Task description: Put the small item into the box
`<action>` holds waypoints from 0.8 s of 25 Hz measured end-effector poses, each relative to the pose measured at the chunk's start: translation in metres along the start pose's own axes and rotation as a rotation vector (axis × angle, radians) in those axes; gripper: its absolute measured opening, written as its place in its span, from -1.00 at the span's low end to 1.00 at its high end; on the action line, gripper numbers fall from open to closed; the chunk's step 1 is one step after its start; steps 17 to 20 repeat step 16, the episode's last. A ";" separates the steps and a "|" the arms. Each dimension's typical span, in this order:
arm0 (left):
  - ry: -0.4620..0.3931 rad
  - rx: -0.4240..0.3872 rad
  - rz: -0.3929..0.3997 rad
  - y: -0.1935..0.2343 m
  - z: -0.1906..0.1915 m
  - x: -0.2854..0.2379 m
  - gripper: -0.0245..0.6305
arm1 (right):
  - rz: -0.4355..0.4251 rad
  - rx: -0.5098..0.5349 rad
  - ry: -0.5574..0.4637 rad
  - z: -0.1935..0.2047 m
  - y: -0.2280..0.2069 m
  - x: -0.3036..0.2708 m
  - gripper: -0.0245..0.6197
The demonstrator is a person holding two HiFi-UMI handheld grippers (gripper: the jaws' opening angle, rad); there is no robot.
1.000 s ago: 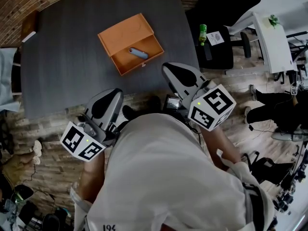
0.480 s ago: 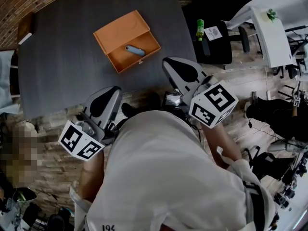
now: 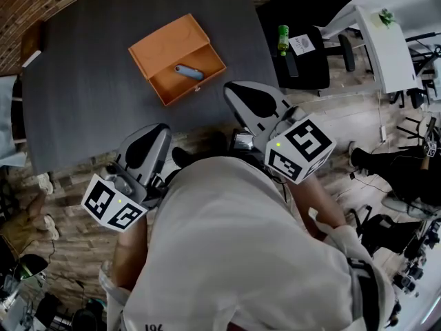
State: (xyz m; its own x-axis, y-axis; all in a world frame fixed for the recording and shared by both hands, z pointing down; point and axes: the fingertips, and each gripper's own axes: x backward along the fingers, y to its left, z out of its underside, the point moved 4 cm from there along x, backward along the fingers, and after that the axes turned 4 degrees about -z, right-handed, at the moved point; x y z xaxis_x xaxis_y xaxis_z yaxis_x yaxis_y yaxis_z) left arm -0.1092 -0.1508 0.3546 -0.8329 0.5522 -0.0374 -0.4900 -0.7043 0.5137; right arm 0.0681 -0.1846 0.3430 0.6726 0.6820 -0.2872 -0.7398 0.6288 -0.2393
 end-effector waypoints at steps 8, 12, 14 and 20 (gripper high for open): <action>0.014 0.008 0.012 0.000 0.001 -0.004 -0.90 | -0.008 0.005 0.027 0.003 -0.001 -0.003 -0.89; 0.018 0.011 0.020 -0.001 0.003 -0.008 -0.90 | -0.010 0.006 0.035 0.005 -0.002 -0.003 -0.89; 0.019 0.012 0.022 -0.002 0.003 -0.009 -0.90 | -0.010 0.007 0.038 0.006 -0.003 -0.002 -0.89; 0.020 0.013 0.023 -0.003 0.004 -0.009 -0.89 | -0.012 0.007 0.041 0.006 -0.003 -0.002 -0.89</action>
